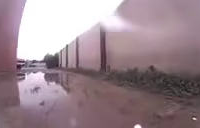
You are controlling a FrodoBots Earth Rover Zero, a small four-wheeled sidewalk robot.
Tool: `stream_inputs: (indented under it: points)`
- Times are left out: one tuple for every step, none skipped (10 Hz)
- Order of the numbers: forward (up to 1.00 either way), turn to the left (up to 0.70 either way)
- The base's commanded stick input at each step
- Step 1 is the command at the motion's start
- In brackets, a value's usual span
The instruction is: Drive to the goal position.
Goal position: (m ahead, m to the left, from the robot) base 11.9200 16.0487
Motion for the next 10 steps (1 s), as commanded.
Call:
stream_inputs:
  points:
    - [0.70, 0.01]
    - [0.70, 0.01]
    - [0.70, 0.01]
    - [0.70, 0.01]
    - [0.70, 0.04]
    - [0.70, 0.31]
    - [0.70, 0.36]
    - [0.70, 0.36]
    - [0.70, 0.33]
    - [0.70, 0.06]
